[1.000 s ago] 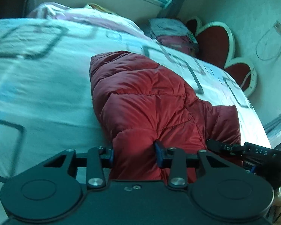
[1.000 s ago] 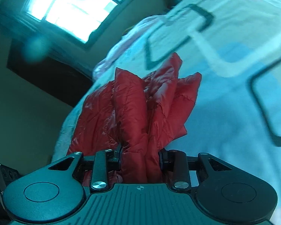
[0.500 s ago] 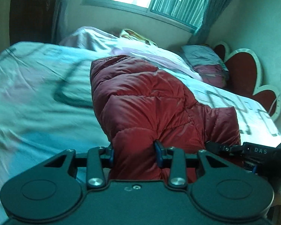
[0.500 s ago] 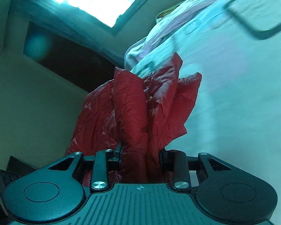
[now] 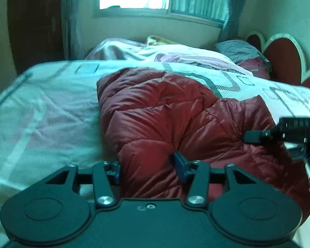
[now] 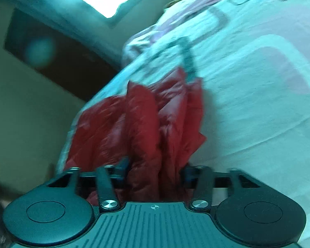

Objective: Fold large clothes

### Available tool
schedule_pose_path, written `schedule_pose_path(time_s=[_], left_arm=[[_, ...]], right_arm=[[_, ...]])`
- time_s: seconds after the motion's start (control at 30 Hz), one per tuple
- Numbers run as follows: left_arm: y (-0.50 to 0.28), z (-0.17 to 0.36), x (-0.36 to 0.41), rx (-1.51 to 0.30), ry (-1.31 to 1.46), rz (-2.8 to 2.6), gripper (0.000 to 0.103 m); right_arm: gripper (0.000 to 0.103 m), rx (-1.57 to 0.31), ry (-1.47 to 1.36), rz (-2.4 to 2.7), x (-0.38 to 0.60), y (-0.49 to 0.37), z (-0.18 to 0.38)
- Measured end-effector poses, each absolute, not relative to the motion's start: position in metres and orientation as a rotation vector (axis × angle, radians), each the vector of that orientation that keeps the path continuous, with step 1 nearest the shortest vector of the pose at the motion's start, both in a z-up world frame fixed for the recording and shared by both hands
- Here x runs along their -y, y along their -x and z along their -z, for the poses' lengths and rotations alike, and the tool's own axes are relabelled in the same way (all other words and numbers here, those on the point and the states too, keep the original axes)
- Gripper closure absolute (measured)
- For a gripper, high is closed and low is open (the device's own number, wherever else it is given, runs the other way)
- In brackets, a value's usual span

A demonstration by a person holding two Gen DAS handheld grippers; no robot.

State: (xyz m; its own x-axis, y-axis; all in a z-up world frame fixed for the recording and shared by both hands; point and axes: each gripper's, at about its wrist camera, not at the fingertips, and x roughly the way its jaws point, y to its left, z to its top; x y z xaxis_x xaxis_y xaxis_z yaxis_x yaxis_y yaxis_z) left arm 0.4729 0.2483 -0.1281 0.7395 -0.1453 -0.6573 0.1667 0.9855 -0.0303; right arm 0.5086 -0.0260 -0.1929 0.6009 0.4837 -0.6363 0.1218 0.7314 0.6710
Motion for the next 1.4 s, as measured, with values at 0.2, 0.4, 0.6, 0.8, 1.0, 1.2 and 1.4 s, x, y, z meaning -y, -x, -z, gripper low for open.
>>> schedule_pose_path(time_s=[0.2,0.4,0.6,0.8,1.0,1.2,1.4], left_arm=[[-0.467,0.105,-0.256,-0.647,-0.049,0.161,0.041],[-0.479,0.090,-0.263,-0.604,0.035,0.188,0.052],[-0.511,0.120,-0.253,-0.692,0.012,0.181,0.054],[-0.531,0.135,-0.252,-0.732,0.012,0.174,0.053],[-0.512,0.119,-0.255,-0.712,-0.002,0.172,0.054],[-0.481,0.106,-0.262,-0.731,-0.009,0.168,0.054],[-0.433,0.103,-0.268,-0.741,0.042,0.167,0.054]], right_arm=[[0.047,-0.823,-0.635,-0.149,0.030,-0.501,0.154],[0.047,-0.702,-0.442,-0.145,-0.004,-0.509,0.116],[0.056,-0.772,-0.344,-0.175,-0.039,-0.521,0.141],[0.056,-0.841,-0.225,-0.104,-0.052,-0.537,0.178],[0.056,-0.809,-0.212,-0.120,-0.049,-0.520,0.158],[0.056,-0.775,-0.220,-0.180,-0.051,-0.470,0.132],[0.056,-0.776,-0.194,-0.183,-0.054,-0.417,0.130]])
